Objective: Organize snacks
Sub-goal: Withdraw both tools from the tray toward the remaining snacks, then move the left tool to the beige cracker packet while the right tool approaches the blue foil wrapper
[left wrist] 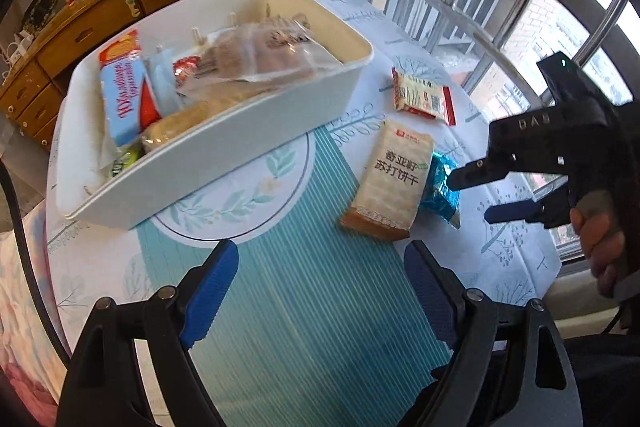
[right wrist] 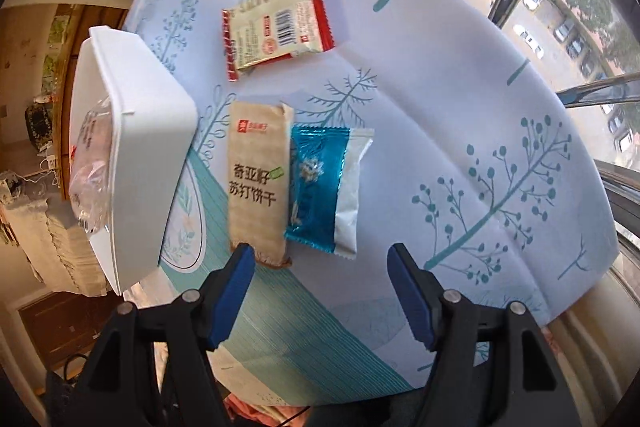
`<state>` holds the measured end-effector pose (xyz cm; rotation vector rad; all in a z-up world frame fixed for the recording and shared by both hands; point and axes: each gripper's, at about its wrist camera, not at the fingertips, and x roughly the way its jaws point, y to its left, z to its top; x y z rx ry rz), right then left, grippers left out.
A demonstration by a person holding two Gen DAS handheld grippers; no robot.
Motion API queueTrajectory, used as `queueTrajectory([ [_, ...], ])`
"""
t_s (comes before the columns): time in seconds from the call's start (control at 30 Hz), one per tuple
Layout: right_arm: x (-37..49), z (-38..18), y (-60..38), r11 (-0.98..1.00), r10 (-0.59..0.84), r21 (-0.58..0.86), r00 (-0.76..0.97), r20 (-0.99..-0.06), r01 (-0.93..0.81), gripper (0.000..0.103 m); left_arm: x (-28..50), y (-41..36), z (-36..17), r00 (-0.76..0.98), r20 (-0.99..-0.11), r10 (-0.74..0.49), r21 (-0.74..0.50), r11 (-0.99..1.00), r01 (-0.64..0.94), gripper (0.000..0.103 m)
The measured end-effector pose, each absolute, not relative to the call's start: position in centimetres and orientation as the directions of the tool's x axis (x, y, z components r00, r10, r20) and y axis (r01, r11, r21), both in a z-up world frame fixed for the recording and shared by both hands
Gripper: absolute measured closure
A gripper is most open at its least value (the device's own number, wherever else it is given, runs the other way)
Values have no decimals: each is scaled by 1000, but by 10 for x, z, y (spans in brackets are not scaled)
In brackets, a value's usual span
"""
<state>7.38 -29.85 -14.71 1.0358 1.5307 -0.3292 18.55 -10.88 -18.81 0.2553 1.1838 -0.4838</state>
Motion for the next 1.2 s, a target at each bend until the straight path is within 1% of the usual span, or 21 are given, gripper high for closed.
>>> queueTrajectory([
  [0.13,87,-155,-303,600,420,313,43,-906,736,43,185,-128,-205,268,-942,-205,-45,864,501,19],
  [0.3,101,-160,-305,652,397,270,-15,-918,708,45,188,-146,-223,241,-953,-185,-40,863,503,17],
  [0.5,120,-164,-303,719,380,263,-47,-924,643,47,191,-162,-237,233,-960,-157,-14,855,518,17],
  [0.6,125,-167,-301,748,369,252,-69,-927,613,51,192,-171,-244,232,-961,-150,-5,849,529,17],
  [0.67,129,-168,-301,763,363,241,-88,-928,600,57,194,-175,-247,230,-963,-144,0,847,532,17],
  [0.7,129,-168,-301,765,365,244,-88,-927,596,57,196,-177,-249,228,-963,-141,2,846,533,17],
  [0.77,132,-168,-300,773,366,251,-87,-927,582,62,199,-179,-252,225,-964,-141,1,845,535,17],
  [0.93,140,-169,-297,787,356,249,-86,-930,565,68,204,-188,-260,212,-967,-145,-9,843,537,17],
  [1.2,131,-162,-330,773,345,246,-62,-937,585,70,214,-214,-276,198,-971,-136,-3,831,556,17],
])
